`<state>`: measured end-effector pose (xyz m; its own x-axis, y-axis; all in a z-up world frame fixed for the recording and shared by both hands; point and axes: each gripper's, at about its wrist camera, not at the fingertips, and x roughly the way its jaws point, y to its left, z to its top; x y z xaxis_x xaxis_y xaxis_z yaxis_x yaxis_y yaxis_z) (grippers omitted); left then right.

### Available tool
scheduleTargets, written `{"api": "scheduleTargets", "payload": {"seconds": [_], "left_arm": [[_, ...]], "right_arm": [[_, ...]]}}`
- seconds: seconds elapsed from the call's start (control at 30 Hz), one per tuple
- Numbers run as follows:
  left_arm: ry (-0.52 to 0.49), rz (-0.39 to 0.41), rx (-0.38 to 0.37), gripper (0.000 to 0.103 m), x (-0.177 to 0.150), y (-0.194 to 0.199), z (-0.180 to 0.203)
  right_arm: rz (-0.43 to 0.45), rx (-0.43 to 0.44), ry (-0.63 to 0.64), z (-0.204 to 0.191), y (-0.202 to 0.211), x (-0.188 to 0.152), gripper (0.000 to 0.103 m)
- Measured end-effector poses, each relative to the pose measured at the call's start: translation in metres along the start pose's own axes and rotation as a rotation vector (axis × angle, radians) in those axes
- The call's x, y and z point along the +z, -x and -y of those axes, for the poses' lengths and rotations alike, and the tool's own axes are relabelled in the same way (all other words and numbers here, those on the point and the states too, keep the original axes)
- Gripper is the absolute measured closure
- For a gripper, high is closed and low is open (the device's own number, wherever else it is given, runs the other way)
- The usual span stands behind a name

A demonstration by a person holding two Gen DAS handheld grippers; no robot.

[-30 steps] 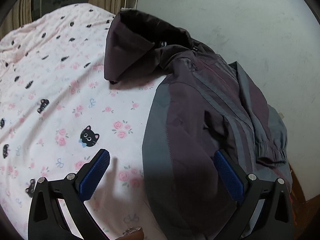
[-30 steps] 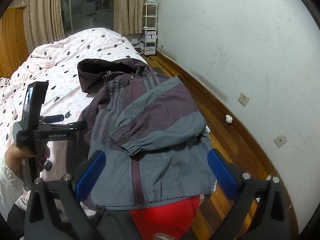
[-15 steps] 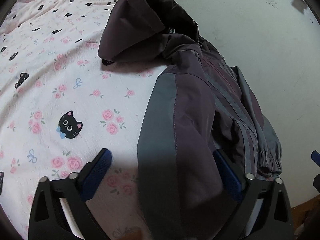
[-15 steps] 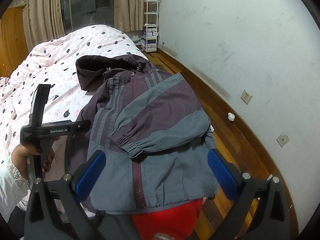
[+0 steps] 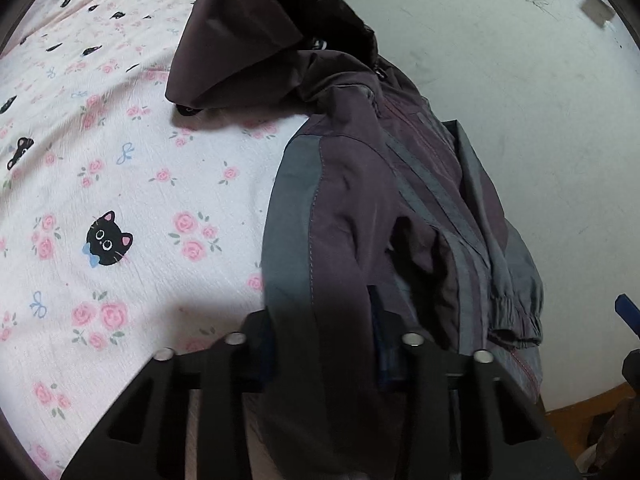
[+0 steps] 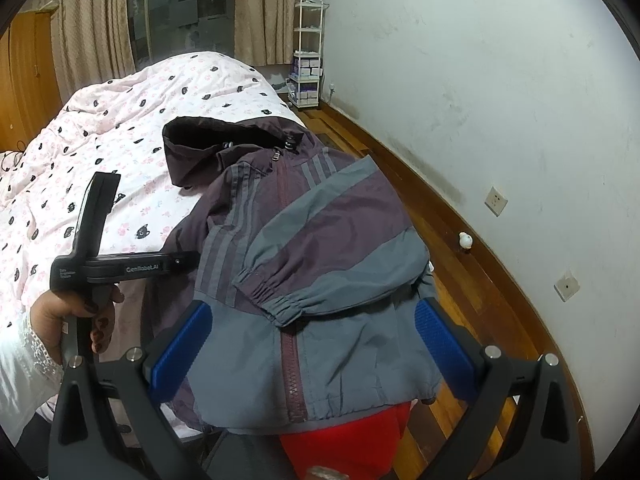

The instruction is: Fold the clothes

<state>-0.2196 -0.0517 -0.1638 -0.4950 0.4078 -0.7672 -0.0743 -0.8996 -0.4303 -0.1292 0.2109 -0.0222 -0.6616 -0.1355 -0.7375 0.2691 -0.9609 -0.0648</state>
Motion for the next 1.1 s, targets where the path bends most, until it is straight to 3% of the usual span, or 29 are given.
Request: {"api": "scheduleTargets", "payload": {"seconds": [0.13,0.37,0.57,0.87,1.1], "left_arm": [[0.007,-0.001,-0.018,0.097,0.001,0.009,0.006],[0.083,0.061,0.018,0.099,0.006,0.05,0.004],[0.081,0.092,0.089,0.099,0.015,0.075,-0.005],[0.252,0.161,0.197,0.099,-0.018,0.149,-0.079],[0.365,0.237,0.328,0.099,-0.053,0.215,-0.149]], "right_arm": [[0.005,-0.005,-0.002,-0.003,0.004,0.004,0.0],[0.04,-0.019,-0.049,-0.003,0.017,0.019,0.0],[0.041,-0.019,-0.048,-0.015,0.017,0.027,0.0],[0.005,0.015,0.062,-0.058,0.004,0.035,0.0],[0.006,0.063,0.166,-0.114,-0.004,0.037,0.0]]}}
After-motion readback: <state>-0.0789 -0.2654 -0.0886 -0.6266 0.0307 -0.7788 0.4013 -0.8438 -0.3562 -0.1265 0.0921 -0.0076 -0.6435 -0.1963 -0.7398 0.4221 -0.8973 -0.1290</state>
